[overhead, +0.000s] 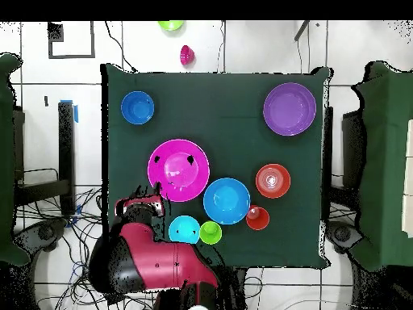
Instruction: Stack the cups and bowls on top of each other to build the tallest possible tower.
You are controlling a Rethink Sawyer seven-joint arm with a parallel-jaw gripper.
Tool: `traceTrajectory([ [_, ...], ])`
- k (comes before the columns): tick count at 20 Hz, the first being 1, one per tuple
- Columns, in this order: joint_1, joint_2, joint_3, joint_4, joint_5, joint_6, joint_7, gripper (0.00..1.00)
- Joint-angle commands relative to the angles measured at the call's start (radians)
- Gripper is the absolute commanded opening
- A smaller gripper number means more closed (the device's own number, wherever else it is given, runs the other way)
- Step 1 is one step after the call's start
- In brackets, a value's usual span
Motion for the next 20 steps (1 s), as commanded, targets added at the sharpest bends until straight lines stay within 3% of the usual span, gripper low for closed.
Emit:
traceTrajectory([
  [1, 0.001, 0.249, 0.001, 0.077, -0.127, -0.182, 0.183, 1.00],
  [6, 0.010, 0.299, -0.022, 0.027, -0.108, -0.170, 0.165, 1.00],
  [10, -0.031, 0.310, 0.021, -0.041, -0.110, -0.066, 0.135, 1.00],
  [13, -0.053, 0.203, 0.053, -0.063, -0.078, 0.112, 0.100, 1.00],
  [15, -0.025, 0.064, 0.033, -0.082, -0.027, 0.319, 0.065, 1.00],
  [17, 0.009, -0.006, -0.003, -0.118, -0.008, 0.469, 0.052, 1.00],
  [18, 0.007, -0.021, 0.001, -0.126, -0.012, 0.504, 0.057, 1.00],
  [20, -0.023, -0.017, 0.036, -0.117, -0.032, 0.483, 0.066, 1.00],
])
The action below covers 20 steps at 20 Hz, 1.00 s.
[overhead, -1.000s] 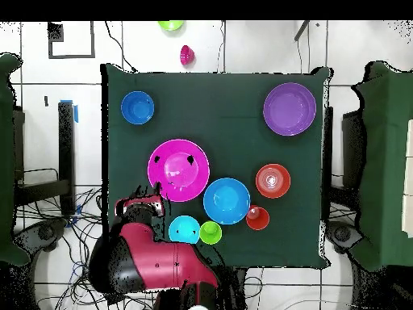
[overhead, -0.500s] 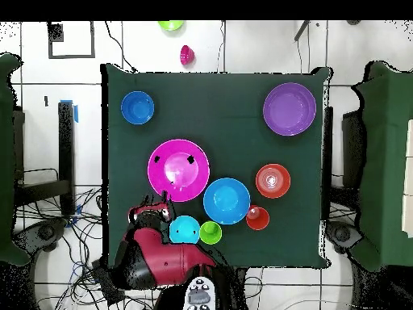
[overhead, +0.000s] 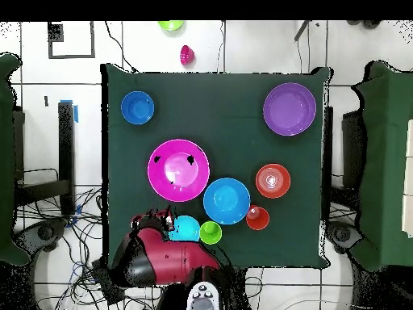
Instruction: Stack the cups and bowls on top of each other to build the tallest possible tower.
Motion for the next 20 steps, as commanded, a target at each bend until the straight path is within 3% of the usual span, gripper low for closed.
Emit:
traceTrajectory([
  [1, -0.028, -0.128, 0.075, -0.101, 0.010, 0.276, 0.046, 1.00],
  [6, -0.043, -0.111, 0.093, -0.102, -0.024, 0.251, 0.074, 1.00],
  [9, -0.082, -0.052, 0.127, -0.093, -0.069, 0.127, 0.077, 1.00],
  [14, -0.262, 0.197, 0.281, -0.144, -0.222, -0.162, 0.059, 1.00],
  [20, -0.422, 0.333, 0.466, -0.195, -0.391, -0.199, 0.081, 1.00],
])
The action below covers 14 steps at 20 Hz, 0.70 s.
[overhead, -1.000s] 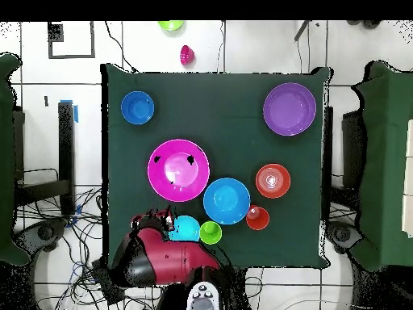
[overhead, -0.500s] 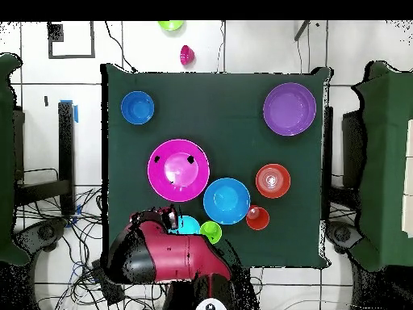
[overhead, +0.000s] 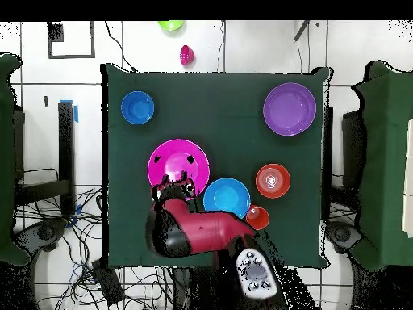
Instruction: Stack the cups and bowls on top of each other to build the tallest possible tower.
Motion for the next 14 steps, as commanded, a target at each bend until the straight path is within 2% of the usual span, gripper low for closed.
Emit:
traceTrajectory([
  [1, -0.160, 0.275, 0.318, -0.085, -0.218, -0.035, 0.085, 1.00],
  [3, -0.194, 0.296, 0.373, -0.084, -0.230, 0.004, 0.089, 1.00],
  [6, -0.157, 0.241, 0.342, -0.062, -0.189, 0.021, 0.107, 1.00],
  [14, -0.196, 0.240, 0.405, -0.040, -0.168, 0.082, 0.098, 1.00],
])
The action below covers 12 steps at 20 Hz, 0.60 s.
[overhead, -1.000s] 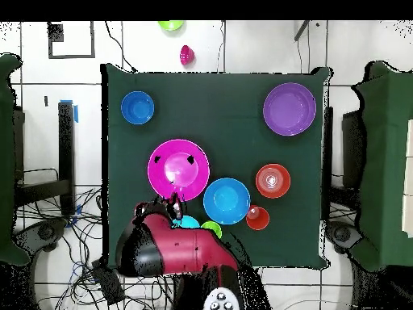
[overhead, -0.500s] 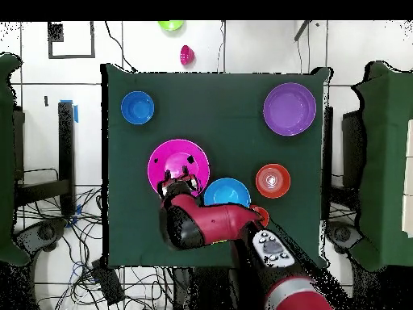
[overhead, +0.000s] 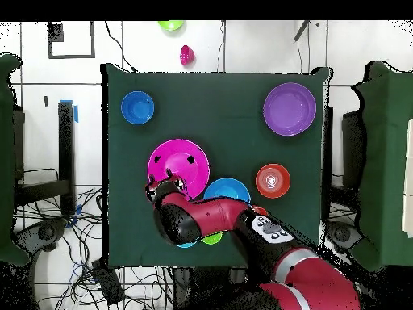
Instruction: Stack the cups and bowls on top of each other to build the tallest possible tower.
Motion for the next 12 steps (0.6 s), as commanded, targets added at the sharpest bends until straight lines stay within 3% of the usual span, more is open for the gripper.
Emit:
traceTrajectory([
  [1, -0.011, 0.018, 0.142, -0.006, -0.029, 0.134, 0.098, 1.00],
  [5, 0.097, -0.107, 0.016, -0.018, 0.014, 0.210, 0.072, 1.00],
  [8, 0.109, -0.140, 0.014, -0.032, 0.011, 0.255, 0.054, 1.00],
  [10, 0.131, -0.171, -0.006, -0.041, -0.017, 0.225, 0.050, 1.00],
  [12, 0.198, -0.224, -0.082, -0.059, -0.052, 0.160, 0.042, 1.00],
])
